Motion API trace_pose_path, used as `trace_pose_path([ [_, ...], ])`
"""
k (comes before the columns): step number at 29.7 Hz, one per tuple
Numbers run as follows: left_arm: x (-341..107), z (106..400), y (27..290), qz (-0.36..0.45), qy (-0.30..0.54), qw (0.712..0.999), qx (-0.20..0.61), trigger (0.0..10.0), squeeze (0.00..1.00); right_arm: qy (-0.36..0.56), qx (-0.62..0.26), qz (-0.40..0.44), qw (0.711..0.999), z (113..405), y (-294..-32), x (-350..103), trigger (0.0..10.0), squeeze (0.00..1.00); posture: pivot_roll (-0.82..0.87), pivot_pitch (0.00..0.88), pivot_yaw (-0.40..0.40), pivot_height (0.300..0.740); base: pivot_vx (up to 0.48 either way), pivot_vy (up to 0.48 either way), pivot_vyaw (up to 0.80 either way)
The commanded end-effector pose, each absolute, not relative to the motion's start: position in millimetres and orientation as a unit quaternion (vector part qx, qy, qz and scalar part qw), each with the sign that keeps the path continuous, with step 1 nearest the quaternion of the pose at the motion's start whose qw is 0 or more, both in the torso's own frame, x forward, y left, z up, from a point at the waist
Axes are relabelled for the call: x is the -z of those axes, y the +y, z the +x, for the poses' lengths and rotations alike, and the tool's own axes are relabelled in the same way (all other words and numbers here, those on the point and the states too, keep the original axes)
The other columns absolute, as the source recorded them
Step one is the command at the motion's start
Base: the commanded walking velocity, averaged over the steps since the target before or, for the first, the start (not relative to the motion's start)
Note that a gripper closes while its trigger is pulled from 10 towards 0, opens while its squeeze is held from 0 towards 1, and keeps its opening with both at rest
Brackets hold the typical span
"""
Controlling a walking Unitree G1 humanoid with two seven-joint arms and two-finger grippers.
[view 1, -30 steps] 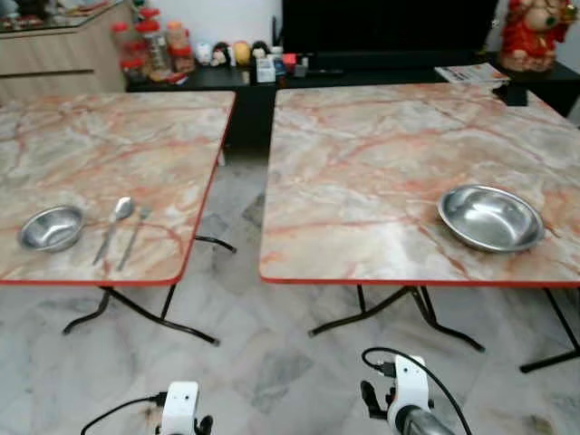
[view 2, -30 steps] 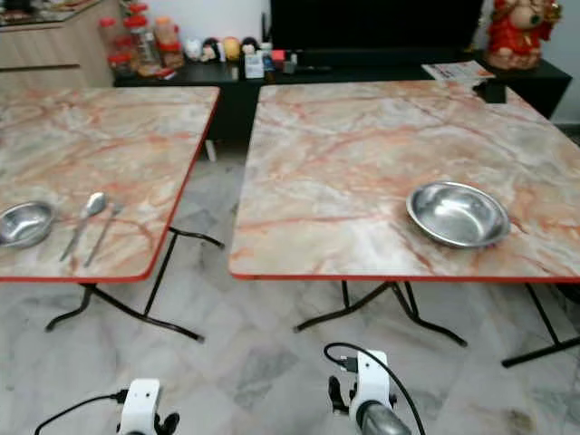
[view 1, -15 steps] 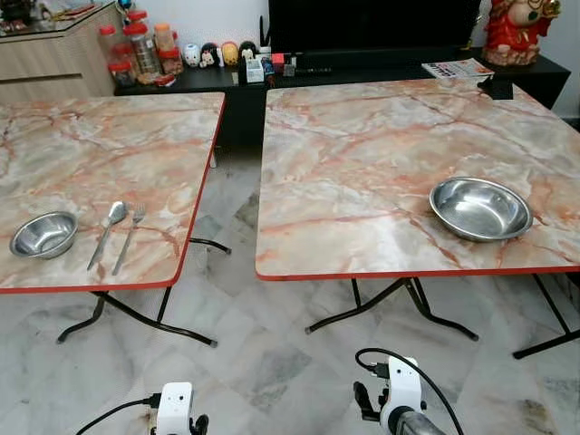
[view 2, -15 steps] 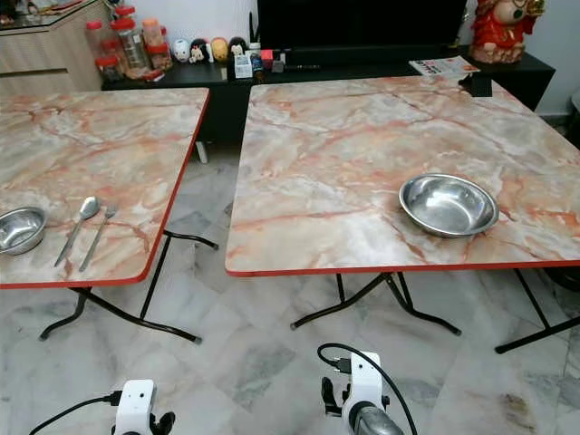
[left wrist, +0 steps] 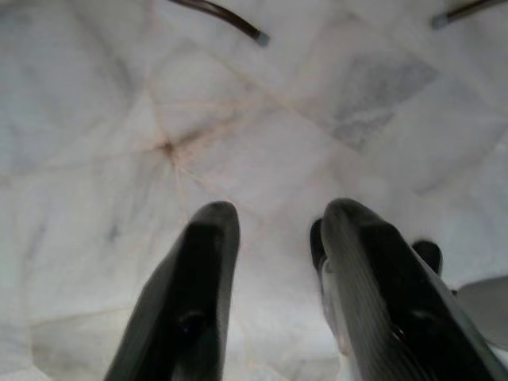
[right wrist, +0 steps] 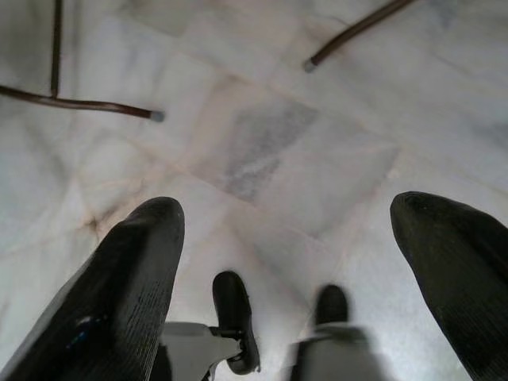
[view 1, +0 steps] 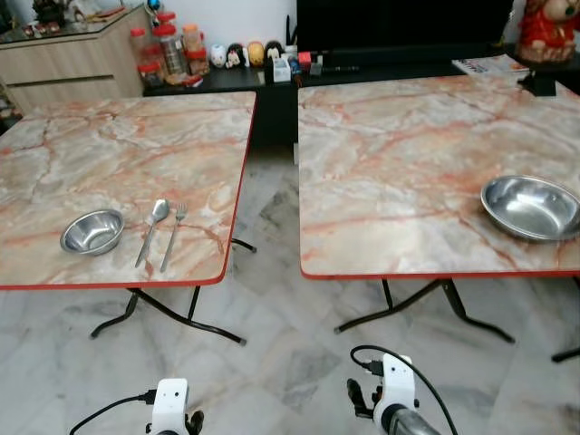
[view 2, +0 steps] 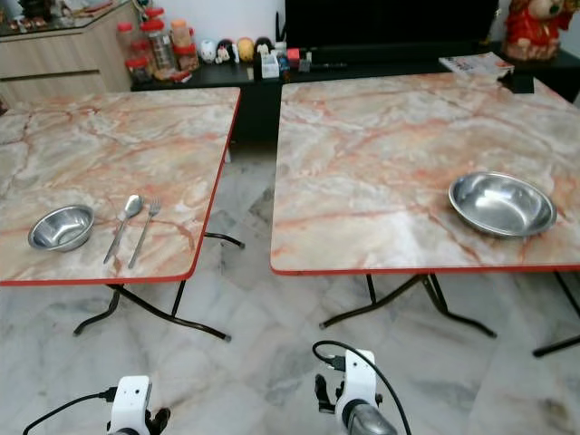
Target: Setting the table
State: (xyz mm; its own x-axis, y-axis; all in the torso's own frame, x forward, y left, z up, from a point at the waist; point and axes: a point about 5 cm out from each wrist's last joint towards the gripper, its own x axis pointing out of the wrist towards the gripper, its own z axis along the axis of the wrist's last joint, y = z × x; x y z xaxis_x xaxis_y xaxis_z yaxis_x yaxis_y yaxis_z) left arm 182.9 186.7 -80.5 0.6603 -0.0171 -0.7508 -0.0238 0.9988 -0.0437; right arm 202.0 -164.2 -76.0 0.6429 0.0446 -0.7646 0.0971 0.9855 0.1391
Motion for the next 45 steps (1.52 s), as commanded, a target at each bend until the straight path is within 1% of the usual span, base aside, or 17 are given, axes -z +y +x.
trace_pose_path([
  [1, 82.4, 178.3, 192.8, -0.023, 0.421, 0.906, -0.012, 10.0, 0.0, 0.42, 0.018, 0.087, 0.903, 203.0, -163.4, 75.4, 10.0, 0.0, -0.01, 0.0, 0.07, 0.732, 0.0, 0.368, 0.0],
  [32, 79.5, 183.7, 194.8, -0.026, 0.414, 0.91, -0.021, 10.0, 0.0, 0.407, 0.039, 0.1, 0.907, 209.0, -169.4, 71.6, 10.0, 0.0, 0.0, 0.0, 0.068, 0.732, 0.0, 0.364, 0.0],
  [45, 76.3, 188.6, 196.6, -0.026, 0.4, 0.916, -0.024, 10.0, 0.0, 0.396, 0.028, 0.104, 0.912, 214.1, -162.9, 68.8, 10.0, 0.0, 0.01, 0.0, 0.068, 0.732, 0.0, 0.362, 0.0],
])
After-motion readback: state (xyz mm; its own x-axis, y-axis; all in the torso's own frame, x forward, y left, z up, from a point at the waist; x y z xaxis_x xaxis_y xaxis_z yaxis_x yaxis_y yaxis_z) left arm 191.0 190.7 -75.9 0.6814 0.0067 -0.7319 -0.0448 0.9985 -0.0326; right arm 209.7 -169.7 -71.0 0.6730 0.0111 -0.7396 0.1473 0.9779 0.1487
